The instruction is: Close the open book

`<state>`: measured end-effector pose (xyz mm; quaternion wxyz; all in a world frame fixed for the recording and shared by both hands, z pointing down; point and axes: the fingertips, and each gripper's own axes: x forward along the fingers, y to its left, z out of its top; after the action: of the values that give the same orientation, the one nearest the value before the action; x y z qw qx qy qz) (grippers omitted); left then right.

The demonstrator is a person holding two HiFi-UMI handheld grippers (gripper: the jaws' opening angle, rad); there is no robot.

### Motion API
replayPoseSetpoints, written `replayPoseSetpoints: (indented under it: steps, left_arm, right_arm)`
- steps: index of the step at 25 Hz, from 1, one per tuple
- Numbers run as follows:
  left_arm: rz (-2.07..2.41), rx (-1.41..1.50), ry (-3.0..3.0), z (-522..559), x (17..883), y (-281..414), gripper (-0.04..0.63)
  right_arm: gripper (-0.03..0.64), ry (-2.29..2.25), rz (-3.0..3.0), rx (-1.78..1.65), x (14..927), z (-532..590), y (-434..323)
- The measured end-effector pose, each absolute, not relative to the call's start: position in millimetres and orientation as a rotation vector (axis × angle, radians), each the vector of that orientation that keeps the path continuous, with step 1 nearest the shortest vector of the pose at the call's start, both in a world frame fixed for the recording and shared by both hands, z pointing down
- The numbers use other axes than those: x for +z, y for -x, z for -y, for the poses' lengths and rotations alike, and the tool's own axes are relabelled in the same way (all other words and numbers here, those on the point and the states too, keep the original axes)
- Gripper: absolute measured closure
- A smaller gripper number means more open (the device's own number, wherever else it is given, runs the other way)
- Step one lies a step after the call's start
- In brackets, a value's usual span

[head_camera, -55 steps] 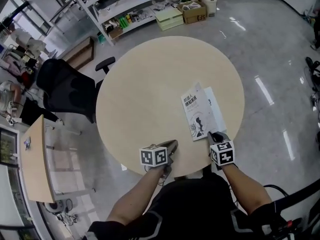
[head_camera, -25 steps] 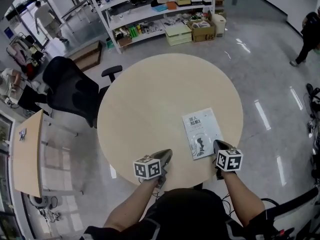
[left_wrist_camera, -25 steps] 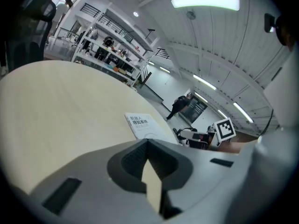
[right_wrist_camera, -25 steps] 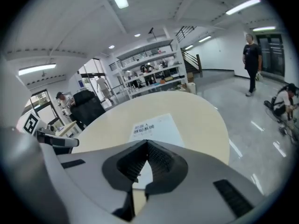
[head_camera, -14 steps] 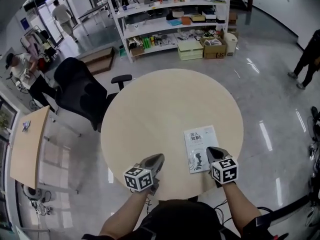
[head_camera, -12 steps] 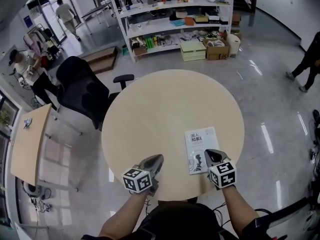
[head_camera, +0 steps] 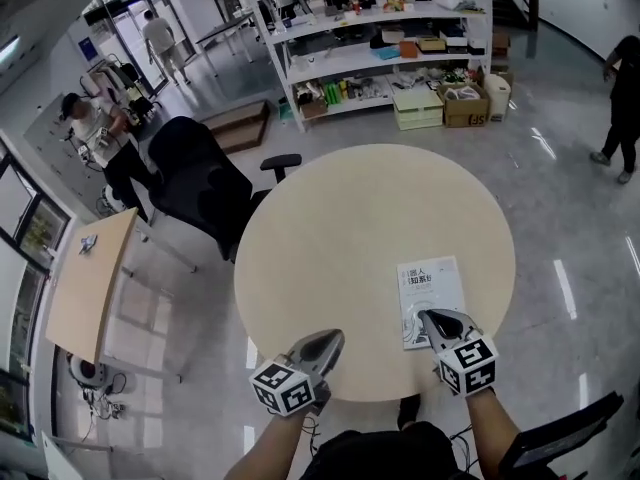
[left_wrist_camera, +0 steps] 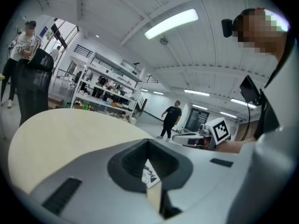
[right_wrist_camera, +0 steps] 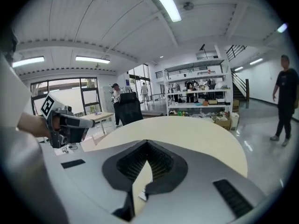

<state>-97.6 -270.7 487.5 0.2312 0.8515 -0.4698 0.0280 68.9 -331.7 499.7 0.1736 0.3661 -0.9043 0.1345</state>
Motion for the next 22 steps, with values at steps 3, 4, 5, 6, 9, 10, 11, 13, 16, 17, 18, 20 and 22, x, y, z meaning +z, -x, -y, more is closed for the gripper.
replayPoseSetpoints:
  steps: [3, 4, 5, 6, 9, 10, 11, 13, 16, 17, 18, 20, 22]
  left_arm:
    - [1.305, 0.04, -2.379, 242, 479, 107, 0.609]
    - [1.311, 0.042, -2.396, 231, 477, 109, 0.609]
    - [1.321, 0.039, -2.41, 219, 475, 111, 0.609]
    - [1.341, 0.02, -2.412, 206, 473, 116, 0.609]
    - [1.372, -0.087, -2.361, 163, 472, 134, 0.609]
    - [1.358, -0.097, -2.357, 147, 471, 136, 0.609]
    - [1.34, -0.09, -2.365, 132, 468, 136, 0.609]
    - [1.305, -0.069, -2.39, 100, 460, 131, 0.609]
    - [1.271, -0.077, -2.426, 60, 454, 124, 0.609]
    - [1.262, -0.105, -2.434, 50, 452, 123, 0.609]
    - [1.256, -0.139, -2.437, 41, 449, 121, 0.609]
    - [1.26, -0.169, -2.435, 20, 443, 115, 0.609]
    - [1.278, -0.158, -2.439, -6, 438, 103, 0.609]
  right_arm:
    - [0.618, -1.069, 2.587, 0.32, 486, 299, -60]
    - [0.618, -1.096, 2.6, 0.322, 481, 286, -57]
    - [0.618, -1.123, 2.611, 0.329, 477, 271, -56]
    - [0.618, -1.143, 2.621, 0.338, 475, 253, -53]
    - [0.618, -1.145, 2.648, 0.377, 474, 193, -39]
    - [0.618, -1.139, 2.654, 0.391, 473, 174, -35]
    - [0.618, -1.137, 2.654, 0.397, 470, 157, -33]
    - [0.618, -1.154, 2.642, 0.383, 461, 127, -37]
    - [0.618, -1.209, 2.653, 0.344, 446, 94, -51]
    - [0.618, -1.215, 2.663, 0.327, 442, 84, -55]
    - [0.618, -1.212, 2.674, 0.316, 438, 75, -59]
    - [0.618, -1.204, 2.695, 0.32, 431, 51, -67]
    - [0.618, -1.191, 2.72, 0.341, 430, 22, -77]
